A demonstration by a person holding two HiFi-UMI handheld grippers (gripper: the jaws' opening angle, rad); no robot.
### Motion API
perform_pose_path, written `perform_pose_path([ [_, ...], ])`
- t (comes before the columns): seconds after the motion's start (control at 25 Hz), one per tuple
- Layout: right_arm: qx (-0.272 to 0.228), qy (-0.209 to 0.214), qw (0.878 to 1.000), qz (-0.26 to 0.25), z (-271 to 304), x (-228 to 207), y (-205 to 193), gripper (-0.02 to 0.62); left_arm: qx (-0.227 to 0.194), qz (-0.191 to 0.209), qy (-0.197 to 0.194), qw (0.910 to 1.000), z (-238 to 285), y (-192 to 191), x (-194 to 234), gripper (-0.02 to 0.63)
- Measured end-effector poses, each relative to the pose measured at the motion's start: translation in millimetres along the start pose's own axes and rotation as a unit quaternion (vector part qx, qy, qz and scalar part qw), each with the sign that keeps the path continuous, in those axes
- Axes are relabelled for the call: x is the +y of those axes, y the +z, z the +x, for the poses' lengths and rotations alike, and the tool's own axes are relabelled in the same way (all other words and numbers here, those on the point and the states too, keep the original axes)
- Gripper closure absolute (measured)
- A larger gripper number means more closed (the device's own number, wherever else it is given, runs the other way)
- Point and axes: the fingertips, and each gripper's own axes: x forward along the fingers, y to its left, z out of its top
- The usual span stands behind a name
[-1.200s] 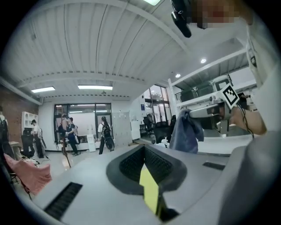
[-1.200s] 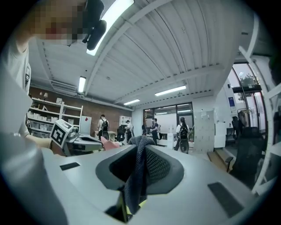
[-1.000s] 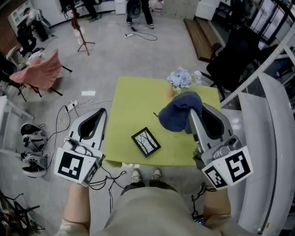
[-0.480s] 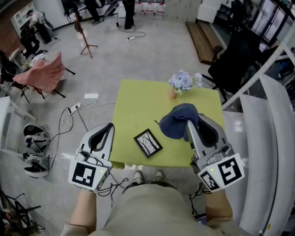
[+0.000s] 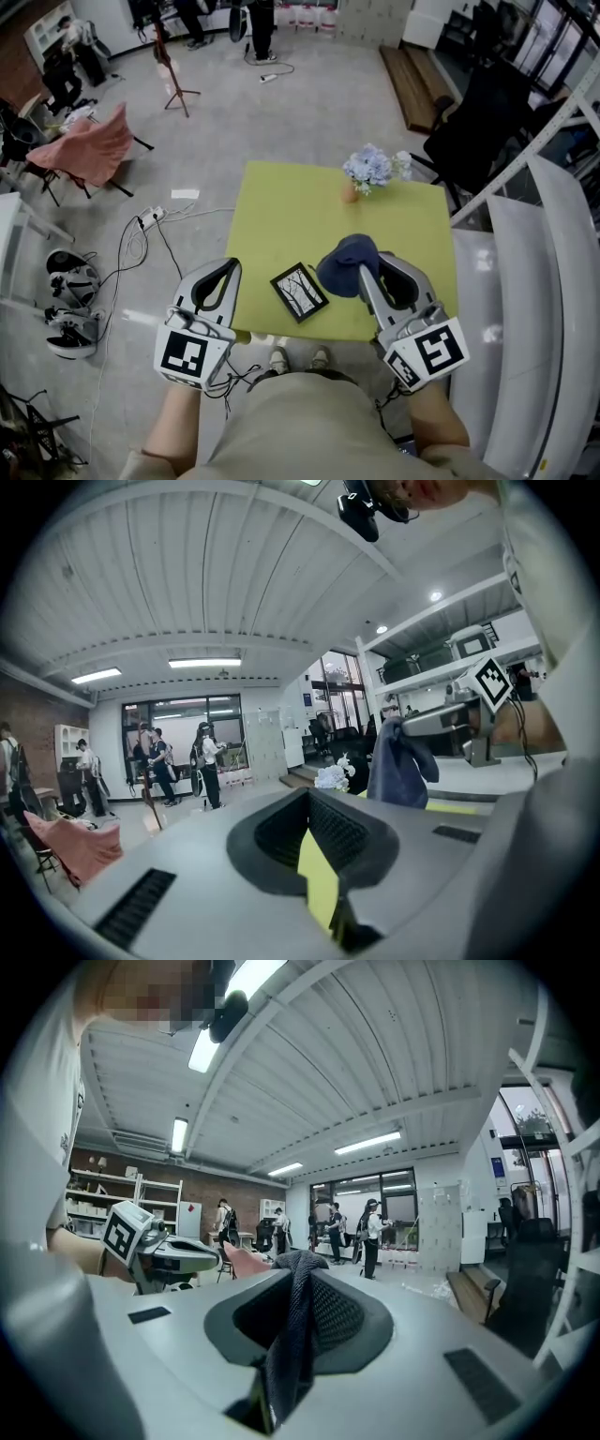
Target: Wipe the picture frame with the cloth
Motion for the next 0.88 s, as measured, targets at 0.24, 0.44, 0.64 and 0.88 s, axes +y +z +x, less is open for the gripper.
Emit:
perform_pose_path([
  [0.24,0.001,0.002,1.000,-0.005,2.6,0.0,0.5,0.531,-0.001,0.000,0.004,1.0000,-0.7,5.6,3.6,0.600],
  [0.44,-0.011,-0.004,1.000,-0.015,3.4,-4.8,10.5,0.531,-0.009,-0.002,0.011,0.9999,-0.9,12.1,6.6,0.600],
  [0.64,-0.015,-0.008,1.000,-0.025,4.3,-7.8,17.7,0.531,-0.015,-0.003,0.007,0.9999,-1.4,18.0,7.8,0.600],
  [0.88,-0.017,-0.019,0.999,-0.038,3.5,-16.9,23.4,0.531,-0.027,-0.002,0.012,0.9996,-2.0,25.9,12.0,0.600],
])
